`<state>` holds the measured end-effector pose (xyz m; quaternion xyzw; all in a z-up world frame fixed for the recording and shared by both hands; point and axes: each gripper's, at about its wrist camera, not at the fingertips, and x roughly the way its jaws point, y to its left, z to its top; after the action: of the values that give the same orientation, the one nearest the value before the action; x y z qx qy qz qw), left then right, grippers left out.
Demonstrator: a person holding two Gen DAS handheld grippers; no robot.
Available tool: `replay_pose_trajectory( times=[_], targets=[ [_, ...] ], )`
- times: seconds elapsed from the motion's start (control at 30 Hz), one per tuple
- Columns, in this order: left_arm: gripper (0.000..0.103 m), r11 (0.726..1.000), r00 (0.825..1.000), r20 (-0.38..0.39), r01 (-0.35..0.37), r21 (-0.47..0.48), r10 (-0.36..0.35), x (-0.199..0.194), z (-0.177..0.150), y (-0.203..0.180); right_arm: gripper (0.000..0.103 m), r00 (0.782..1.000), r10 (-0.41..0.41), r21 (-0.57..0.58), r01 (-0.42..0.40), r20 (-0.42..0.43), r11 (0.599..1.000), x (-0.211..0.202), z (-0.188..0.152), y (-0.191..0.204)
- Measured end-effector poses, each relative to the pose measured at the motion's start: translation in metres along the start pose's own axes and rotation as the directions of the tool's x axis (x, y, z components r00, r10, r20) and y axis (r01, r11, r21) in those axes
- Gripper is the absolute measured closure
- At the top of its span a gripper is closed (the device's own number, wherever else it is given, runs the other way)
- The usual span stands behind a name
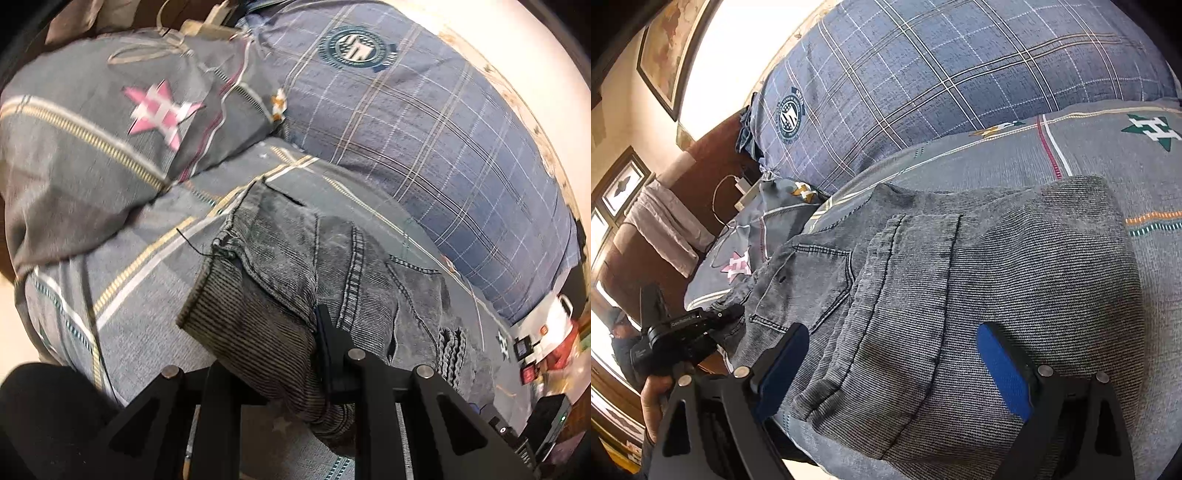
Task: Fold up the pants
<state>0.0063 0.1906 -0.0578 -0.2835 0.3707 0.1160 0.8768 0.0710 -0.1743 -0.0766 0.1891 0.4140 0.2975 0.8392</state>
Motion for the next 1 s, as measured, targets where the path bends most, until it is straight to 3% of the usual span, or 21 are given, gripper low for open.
replay_pose_trajectory(
  times=[0.1,0.3,0.37,0.47,0.57,0.67,0.8,0.9,1.0],
  targets=[
    [0.084,1.0,1.0,-0.011,0.001,-0.017,-0.001,0.001,0.001,0.003,0.009,1.0,0.023,0.027,-0.023,0.0,0.999,-0.002,0.001,-0.005],
    [0.084,0.985,0.994,-0.091,0.046,-0.164,-0.061,0.012,0.008,0.023,0.009,0.998,0.068,0.089,-0.068,0.005,0.994,-0.005,0.004,-0.012],
    [0.084,0.992,0.997,-0.067,0.031,-0.124,-0.039,0.005,0.012,0.011,0.009,0.995,0.101,0.12,-0.102,0.016,0.988,-0.009,0.006,-0.015],
    [0.085,0.998,0.999,0.031,-0.015,0.054,0.013,-0.014,0.008,-0.032,0.009,0.984,0.159,0.18,-0.171,0.079,0.969,-0.024,0.01,-0.023],
    [0.085,0.972,0.993,0.119,-0.054,0.227,0.028,-0.031,-0.002,-0.079,0.009,0.968,0.178,0.21,-0.214,0.175,0.954,-0.046,0.014,-0.031],
    [0.085,0.919,0.981,0.196,-0.088,0.385,0.012,-0.046,-0.017,-0.123,0.009,0.952,0.161,0.235,-0.224,0.259,0.946,-0.068,0.015,-0.041],
    [0.086,0.822,0.968,0.247,-0.104,0.56,-0.045,-0.058,-0.048,-0.177,0.009,0.943,0.136,0.275,-0.224,0.303,0.935,-0.082,0.015,-0.054],
    [0.086,0.729,0.964,0.245,-0.097,0.677,-0.099,-0.059,-0.079,-0.214,0.009,0.939,0.122,0.309,-0.226,0.322,0.924,-0.091,0.013,-0.066],
    [0.086,0.654,0.968,0.215,-0.082,0.752,-0.126,-0.05,-0.106,-0.241,0.009,0.931,0.096,0.336,-0.222,0.353,0.915,-0.103,0.01,-0.078]
  ],
)
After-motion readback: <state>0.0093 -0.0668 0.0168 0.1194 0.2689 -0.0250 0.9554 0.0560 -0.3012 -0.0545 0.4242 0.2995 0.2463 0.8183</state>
